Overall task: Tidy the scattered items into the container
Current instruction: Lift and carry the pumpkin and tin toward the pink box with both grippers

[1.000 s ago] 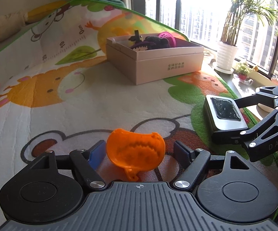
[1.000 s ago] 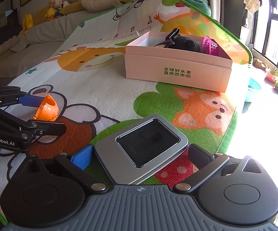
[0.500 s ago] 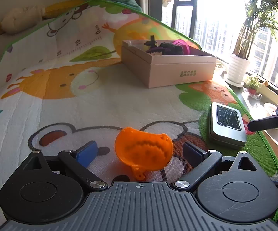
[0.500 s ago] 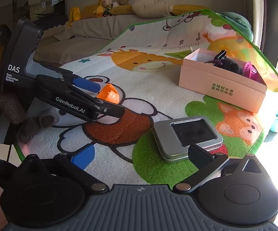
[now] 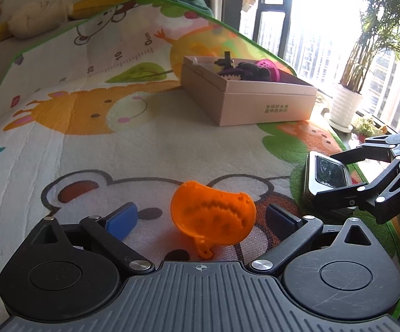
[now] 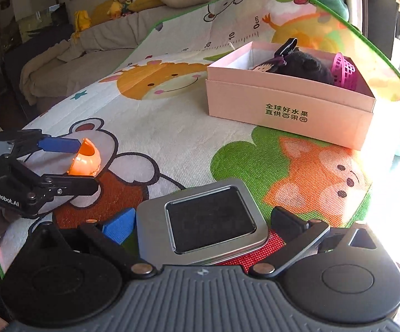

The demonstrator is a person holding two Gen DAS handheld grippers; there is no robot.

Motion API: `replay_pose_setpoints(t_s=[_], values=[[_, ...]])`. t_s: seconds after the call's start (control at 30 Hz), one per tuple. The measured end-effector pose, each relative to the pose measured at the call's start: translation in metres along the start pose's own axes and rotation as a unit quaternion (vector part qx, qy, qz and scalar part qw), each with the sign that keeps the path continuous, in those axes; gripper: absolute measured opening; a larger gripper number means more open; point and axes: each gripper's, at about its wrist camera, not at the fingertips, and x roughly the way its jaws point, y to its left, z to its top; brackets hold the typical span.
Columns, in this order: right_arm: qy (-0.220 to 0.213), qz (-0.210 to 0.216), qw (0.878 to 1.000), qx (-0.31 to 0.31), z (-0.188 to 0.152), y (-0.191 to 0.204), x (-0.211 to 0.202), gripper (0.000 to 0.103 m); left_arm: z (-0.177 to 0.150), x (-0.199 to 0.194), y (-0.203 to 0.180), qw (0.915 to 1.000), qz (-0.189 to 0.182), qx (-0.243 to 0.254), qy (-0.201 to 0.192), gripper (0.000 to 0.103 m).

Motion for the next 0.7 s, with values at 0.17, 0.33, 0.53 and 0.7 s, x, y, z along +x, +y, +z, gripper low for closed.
replay_pose_setpoints(t_s=[0.17,0.33,0.53,0.7], values=[[0.013,0.035,0.999,0.010,-0.008,0.012,-0.012,0.103,0.000,0.000,0.002,1.0000,0.001,-0.008,-0.001,0.102],[0.004,-0.010,1.000,-0.010,-0.023,0.042,-0.023,0.103,0.000,0.001,0.001,1.0000,0.002,-0.007,0.003,0.102],[-0.016,-0.061,0.998,-0.014,-0.020,0.059,-0.011,0.103,0.000,0.000,0.001,1.0000,0.002,-0.009,0.001,0.102],[-0.012,-0.071,0.997,-0.024,-0.018,0.060,-0.005,0.092,0.001,0.002,-0.002,0.9999,-0.008,0.007,0.009,0.102]])
